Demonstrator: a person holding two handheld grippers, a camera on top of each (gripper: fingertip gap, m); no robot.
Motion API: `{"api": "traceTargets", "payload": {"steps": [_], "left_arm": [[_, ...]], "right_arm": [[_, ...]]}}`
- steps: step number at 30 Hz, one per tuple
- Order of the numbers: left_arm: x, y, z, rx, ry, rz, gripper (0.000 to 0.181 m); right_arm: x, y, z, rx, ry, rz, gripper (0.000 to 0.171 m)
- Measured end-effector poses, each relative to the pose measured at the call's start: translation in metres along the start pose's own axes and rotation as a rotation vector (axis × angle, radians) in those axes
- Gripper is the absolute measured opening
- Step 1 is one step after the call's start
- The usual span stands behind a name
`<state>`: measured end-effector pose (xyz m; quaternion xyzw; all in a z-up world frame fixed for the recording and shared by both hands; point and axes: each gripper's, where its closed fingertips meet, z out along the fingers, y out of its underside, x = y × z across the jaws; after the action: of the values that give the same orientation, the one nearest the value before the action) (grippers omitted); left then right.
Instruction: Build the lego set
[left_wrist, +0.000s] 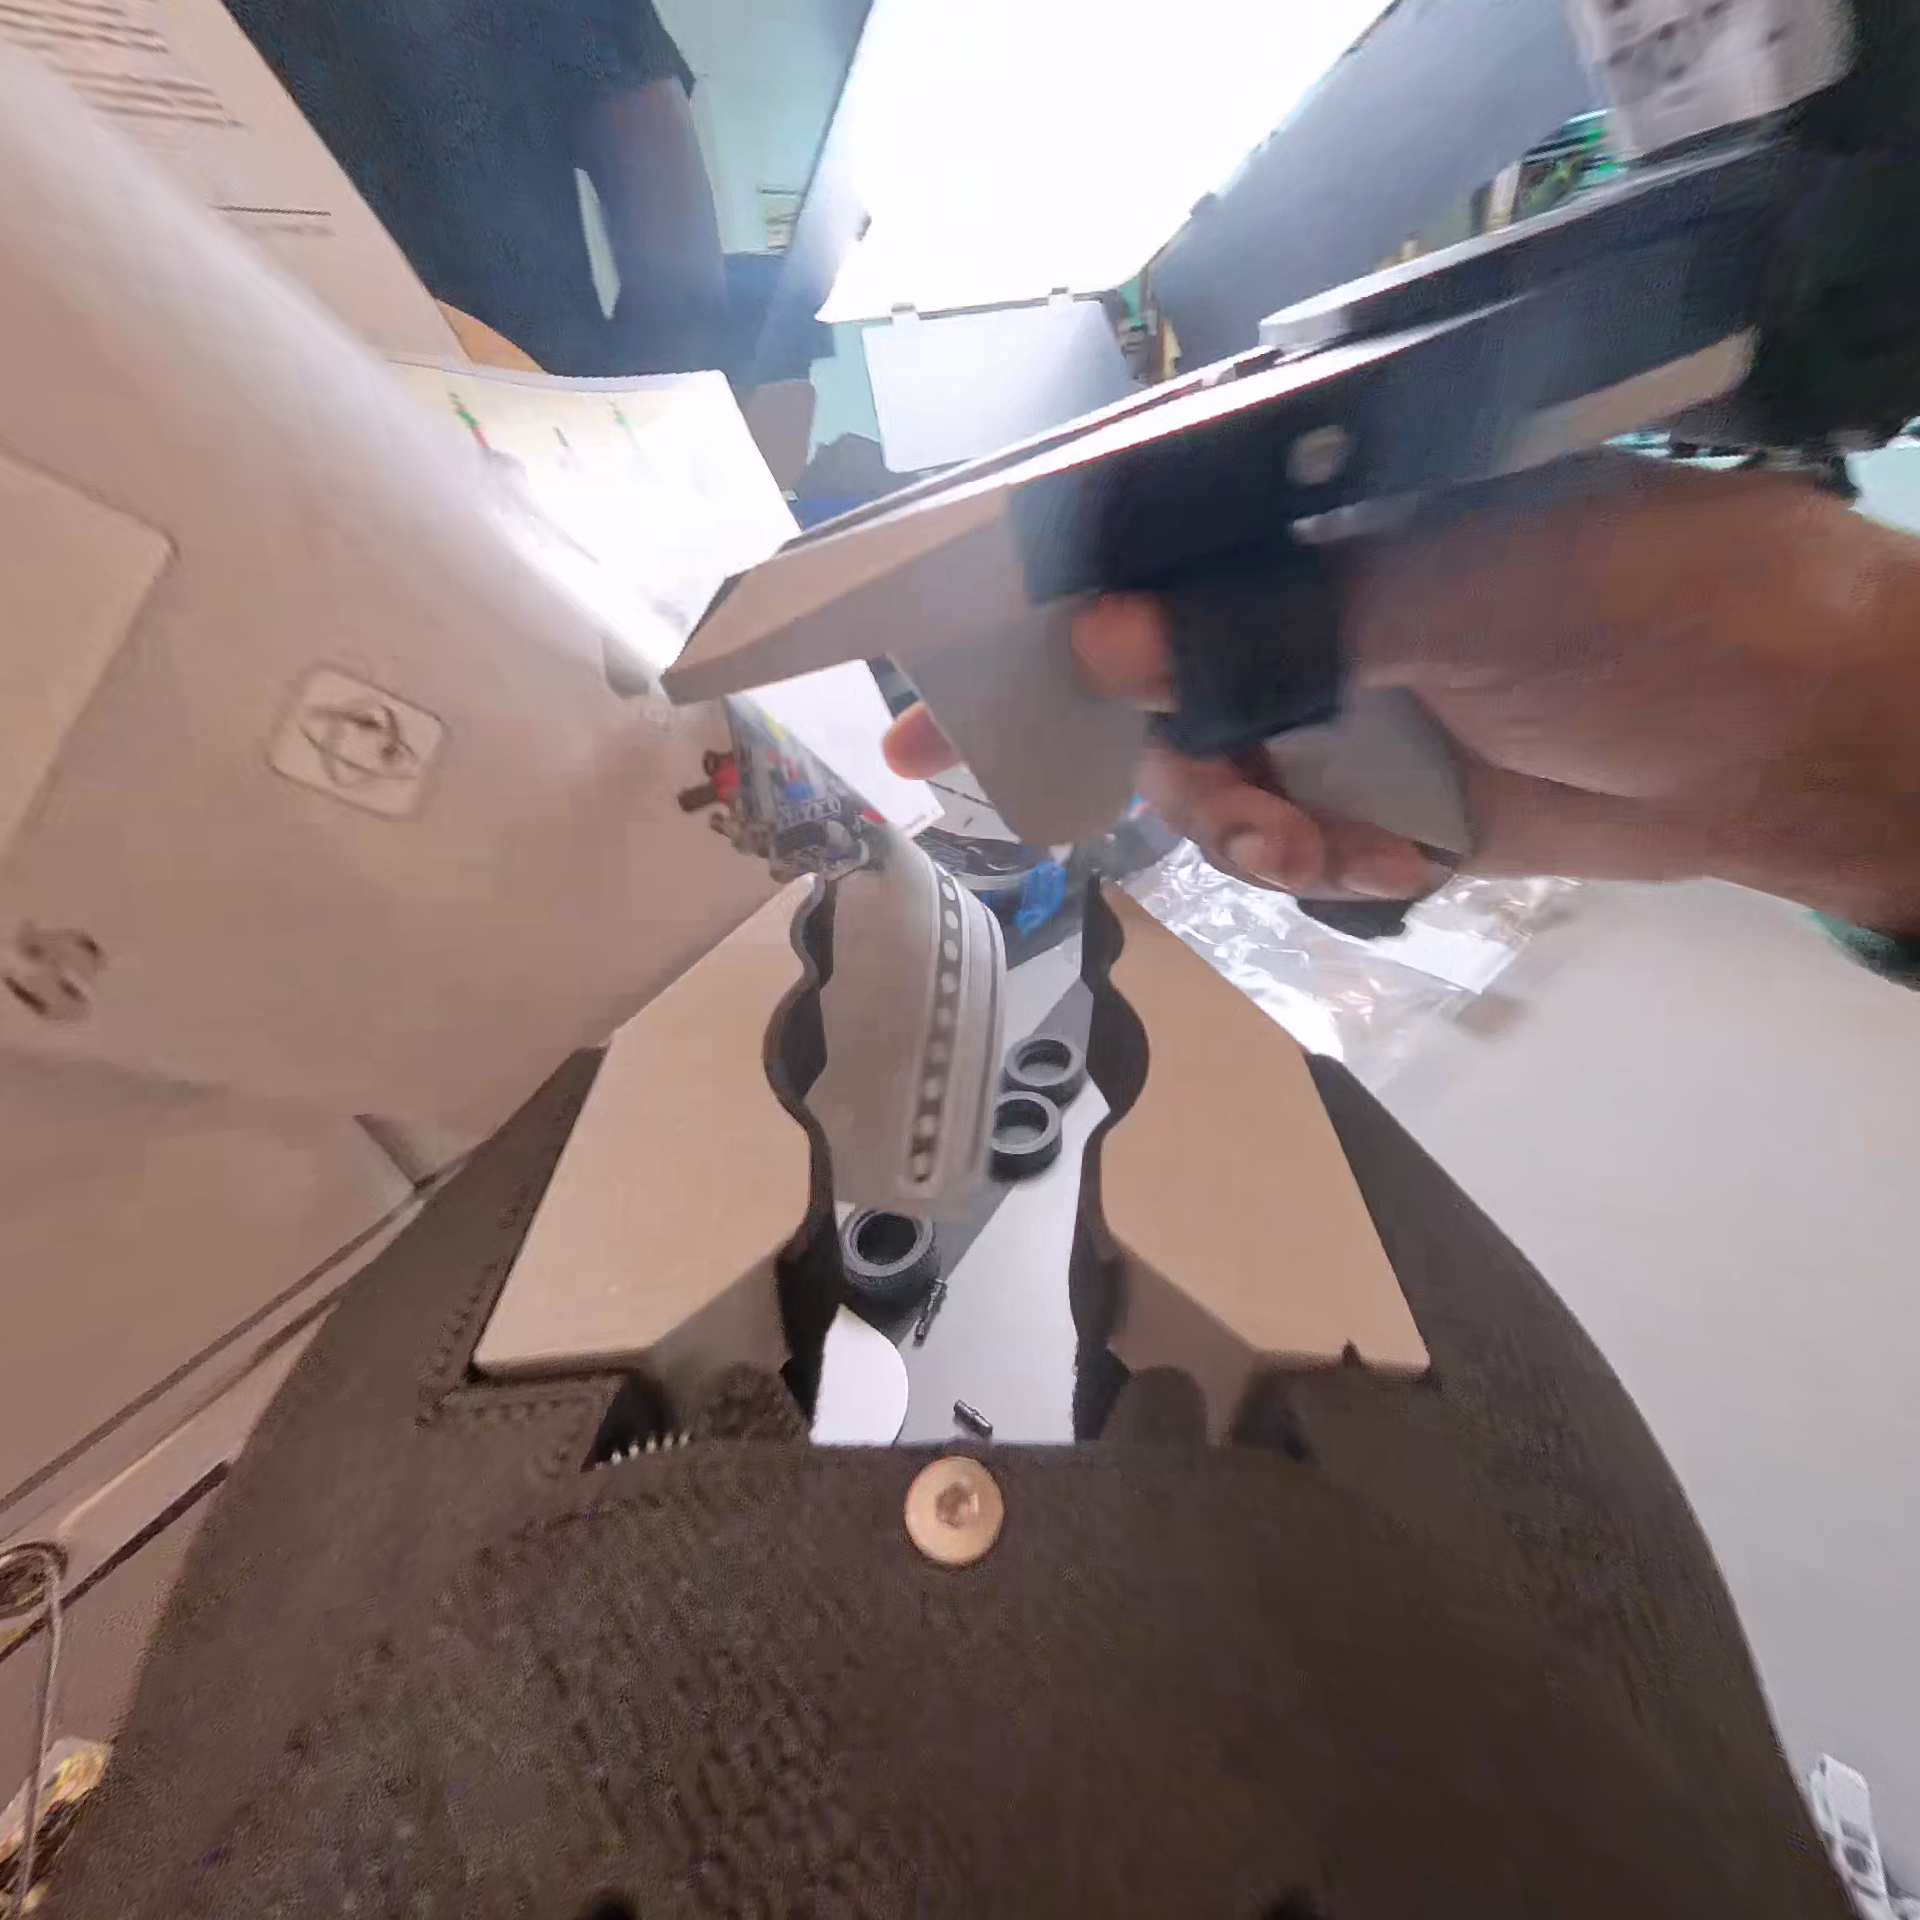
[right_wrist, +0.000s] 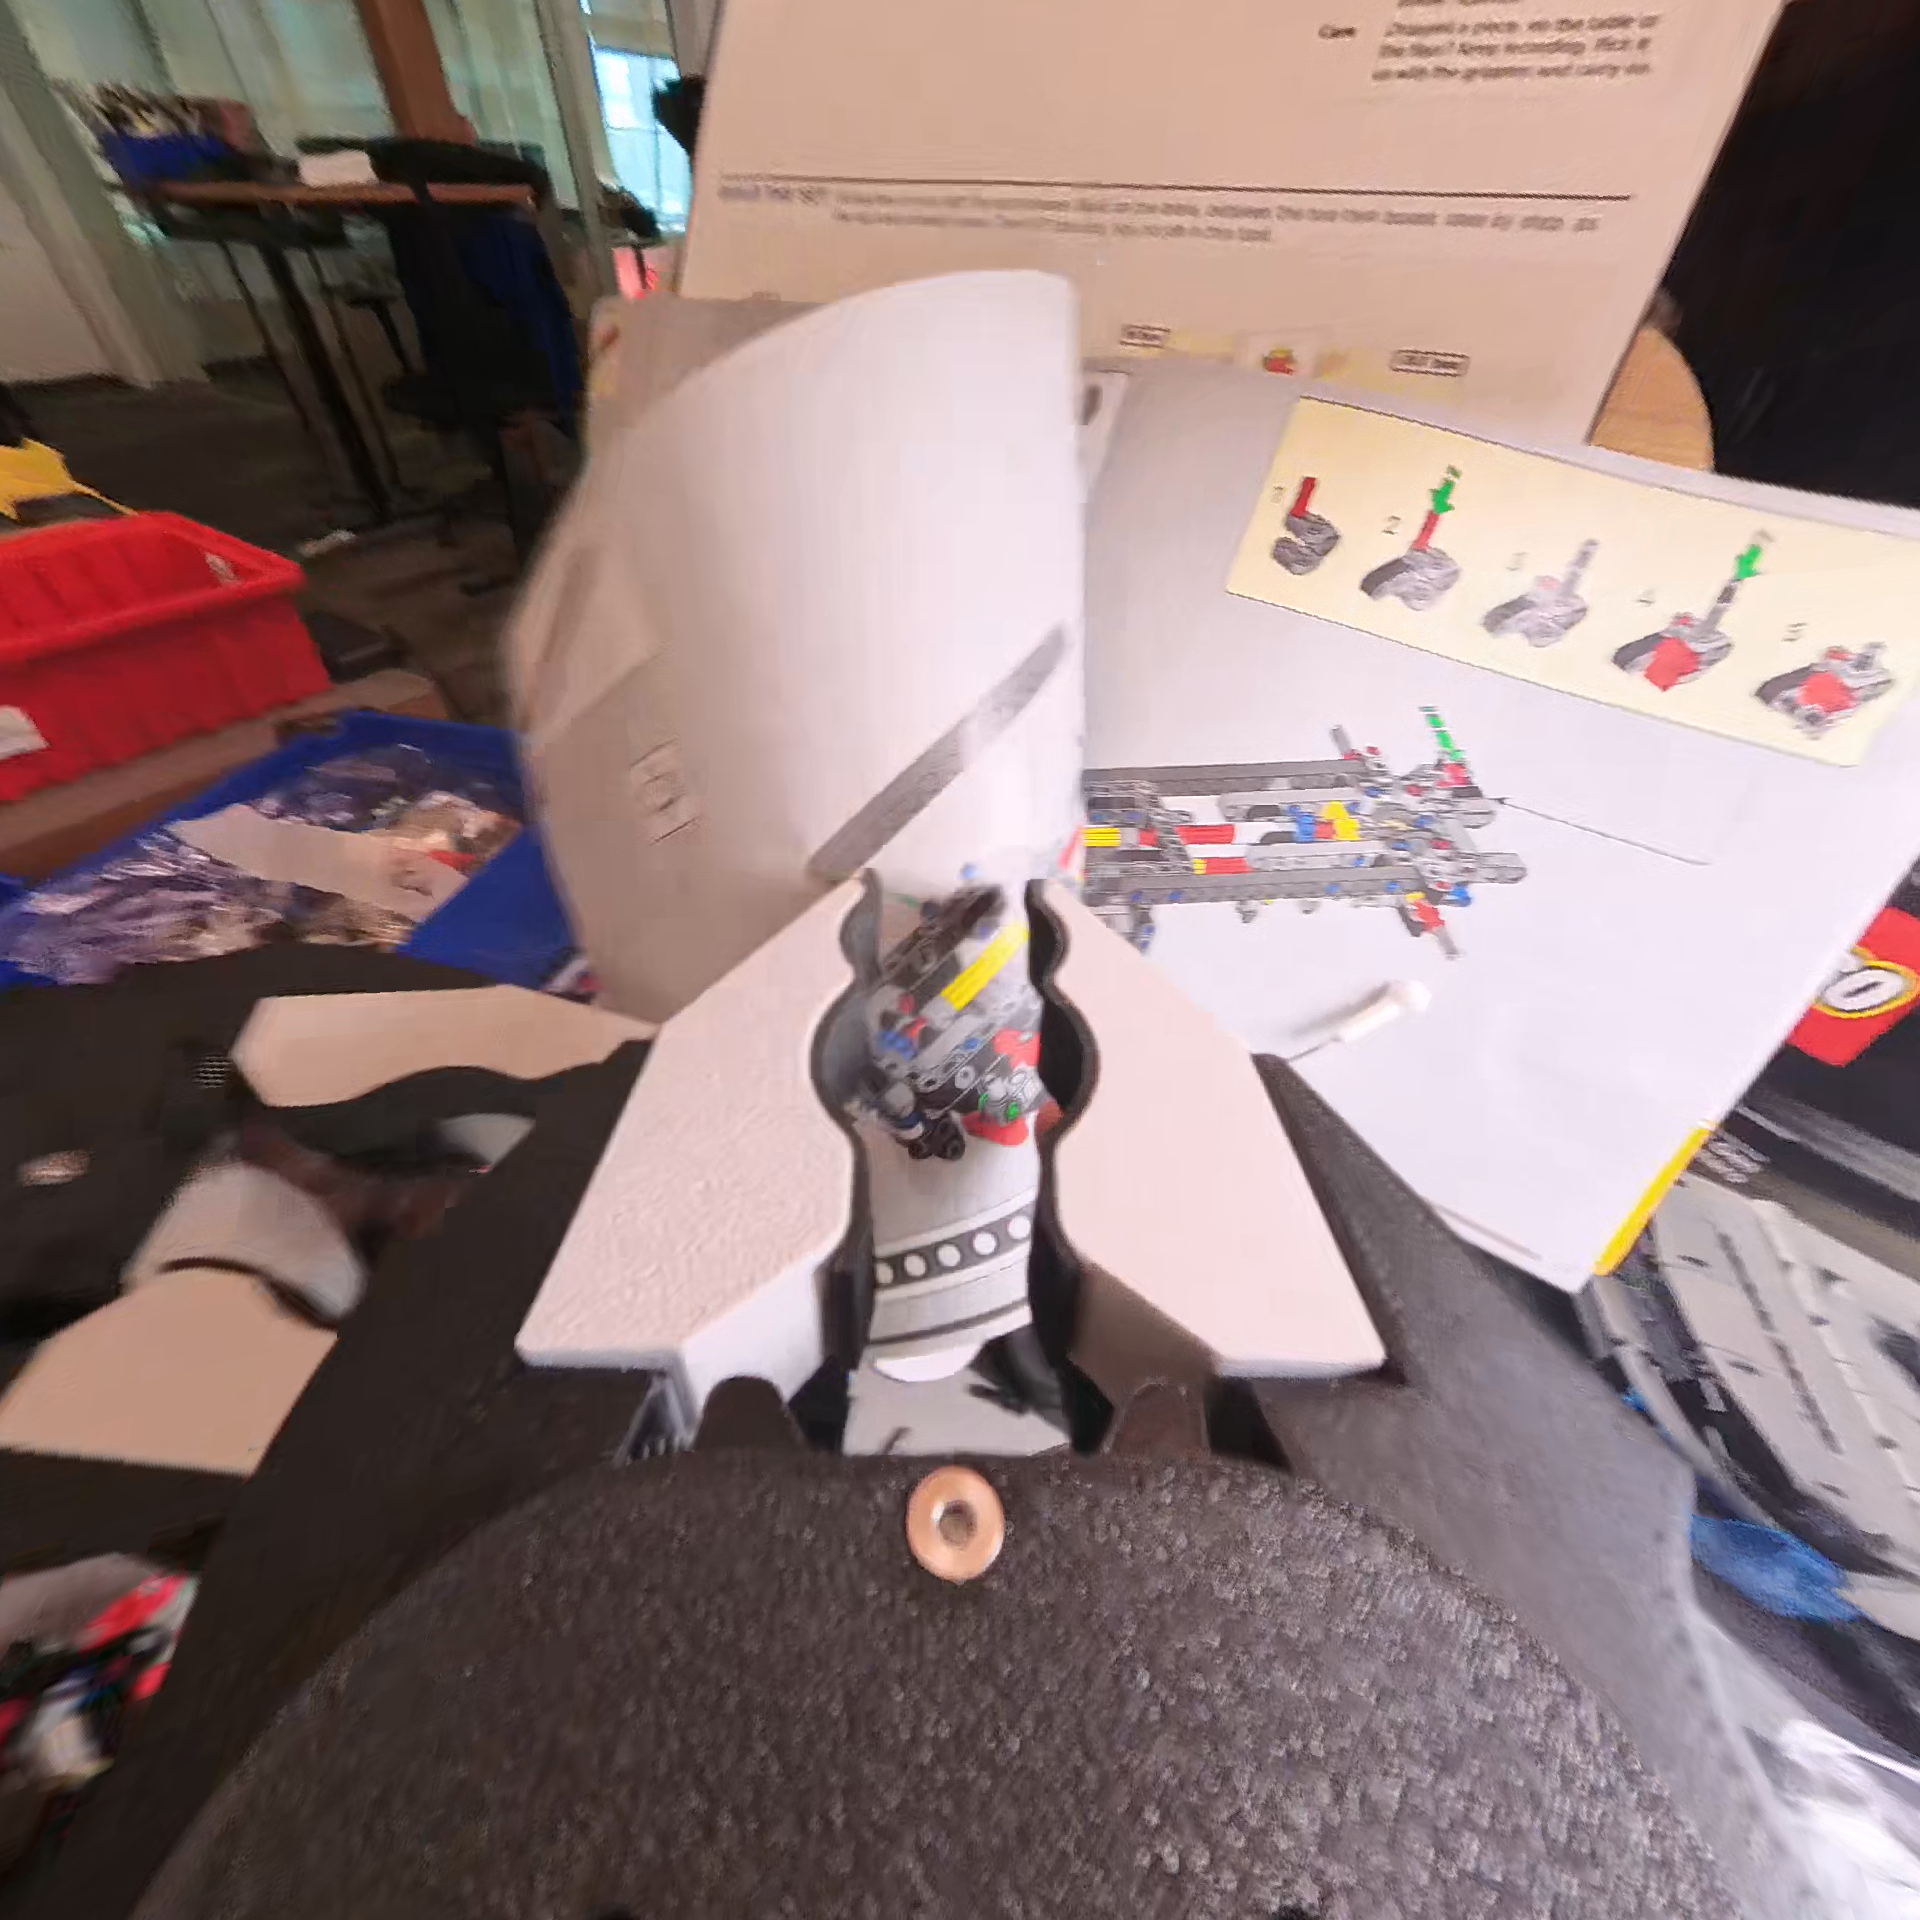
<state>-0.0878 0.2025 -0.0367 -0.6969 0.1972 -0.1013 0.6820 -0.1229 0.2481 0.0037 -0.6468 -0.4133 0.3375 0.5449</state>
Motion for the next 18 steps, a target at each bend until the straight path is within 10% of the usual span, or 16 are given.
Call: {"api": "traceTargets", "payload": {"steps": [12, 15, 18], "left_arm": [[-0.092, 0.002, -0.064, 0.184, -0.045, -0.243, 0.049], [-0.071, 0.010, -0.044, 0.137, 0.124, -0.386, 0.072], [-0.038, -0.009, -0.024, 0.192, 0.240, -0.383, 0.053]], "right_arm": [[0.065, 0.042, 0.016, 0.059, 0.051, -0.080, 0.000], [0.067, 0.051, 0.019, 0.054, 0.034, -0.063, 0.001], [0.058, 0.050, 0.011, 0.111, -0.024, -0.047, 0.012]]}}
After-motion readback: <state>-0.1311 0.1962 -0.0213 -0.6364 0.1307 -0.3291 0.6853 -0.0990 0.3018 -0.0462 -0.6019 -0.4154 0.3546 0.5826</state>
